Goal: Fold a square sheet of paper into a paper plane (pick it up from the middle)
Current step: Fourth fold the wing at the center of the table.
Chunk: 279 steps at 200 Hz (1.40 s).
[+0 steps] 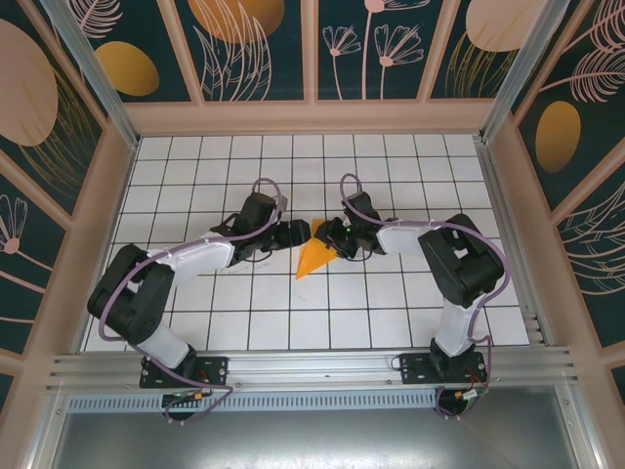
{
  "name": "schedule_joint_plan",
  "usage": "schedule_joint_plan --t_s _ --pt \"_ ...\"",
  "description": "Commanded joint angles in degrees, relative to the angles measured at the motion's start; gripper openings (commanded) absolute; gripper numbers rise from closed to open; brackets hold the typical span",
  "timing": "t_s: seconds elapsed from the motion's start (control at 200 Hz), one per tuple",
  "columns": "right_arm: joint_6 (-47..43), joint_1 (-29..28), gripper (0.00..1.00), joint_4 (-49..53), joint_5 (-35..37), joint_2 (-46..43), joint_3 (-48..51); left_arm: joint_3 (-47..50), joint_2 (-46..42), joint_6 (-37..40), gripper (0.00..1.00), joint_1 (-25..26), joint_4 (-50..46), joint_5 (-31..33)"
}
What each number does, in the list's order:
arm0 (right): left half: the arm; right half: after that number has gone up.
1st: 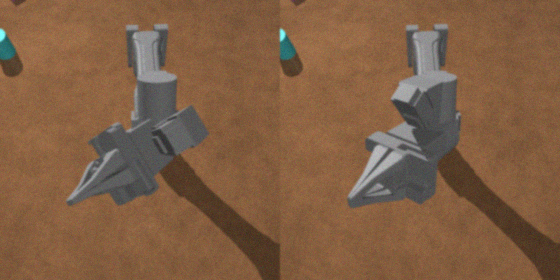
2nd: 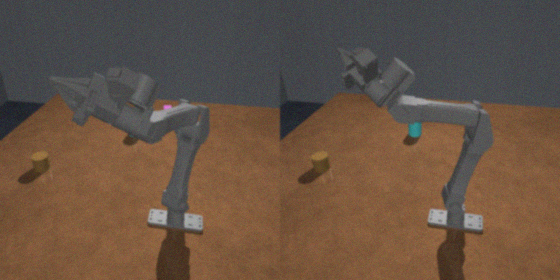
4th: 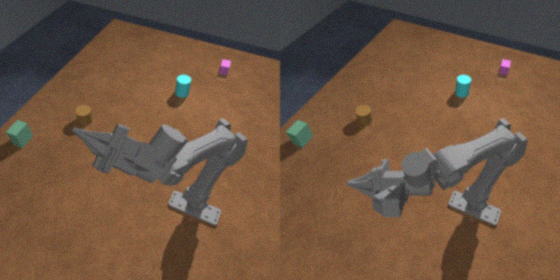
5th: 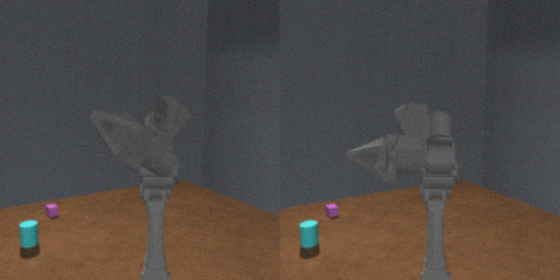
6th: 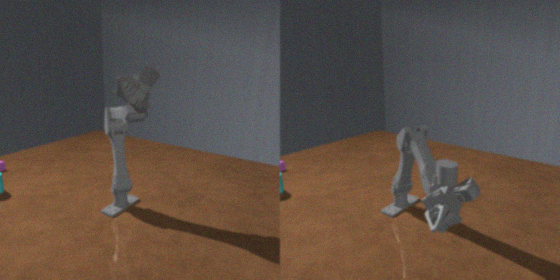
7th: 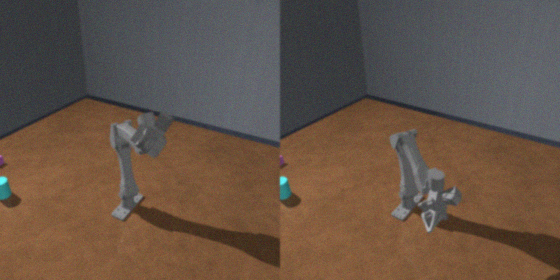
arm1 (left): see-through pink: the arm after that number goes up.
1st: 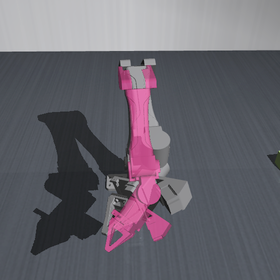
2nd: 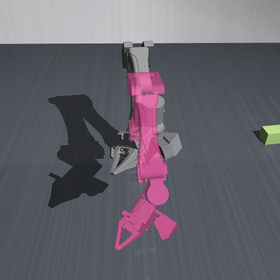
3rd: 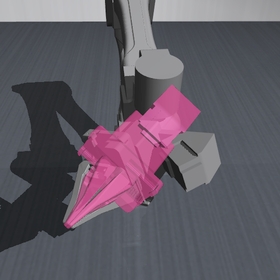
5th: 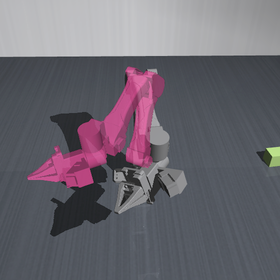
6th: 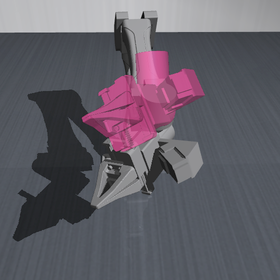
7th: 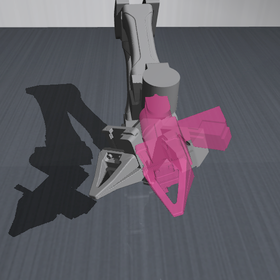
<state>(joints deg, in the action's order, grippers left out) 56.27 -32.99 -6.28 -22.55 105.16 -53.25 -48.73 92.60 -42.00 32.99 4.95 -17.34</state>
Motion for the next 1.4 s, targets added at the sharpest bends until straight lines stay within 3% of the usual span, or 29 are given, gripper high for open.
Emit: schedule_joint_plan --t_s 0.0,0.195,0.49,0.861,1.391 --pt "-0.6 0.1 0.46 -1.1 -0.6 0.5 -0.4 0.3 2.8 0.6 0.62 -0.4 1.9 -2.3" --pt "-1.2 1.3 0.45 -2.3 -2.0 0.0 0.4 -0.4 7.8 0.5 0.44 -0.4 3.0 -4.8" --pt "-2.4 1.3 0.45 -1.8 -3.5 0.5 -0.2 -2.0 11.2 1.3 0.34 -0.4 2.0 -5.1" --pt "-3.4 1.3 0.45 0.2 -2.4 0.2 -0.4 -0.7 10.9 0.8 0.09 -0.4 3.5 -3.3" --pt "-2.2 1.4 0.45 2.3 -0.5 1.1 -1.3 1.5 10.2 0.8 0.06 -0.4 3.4 -0.3"
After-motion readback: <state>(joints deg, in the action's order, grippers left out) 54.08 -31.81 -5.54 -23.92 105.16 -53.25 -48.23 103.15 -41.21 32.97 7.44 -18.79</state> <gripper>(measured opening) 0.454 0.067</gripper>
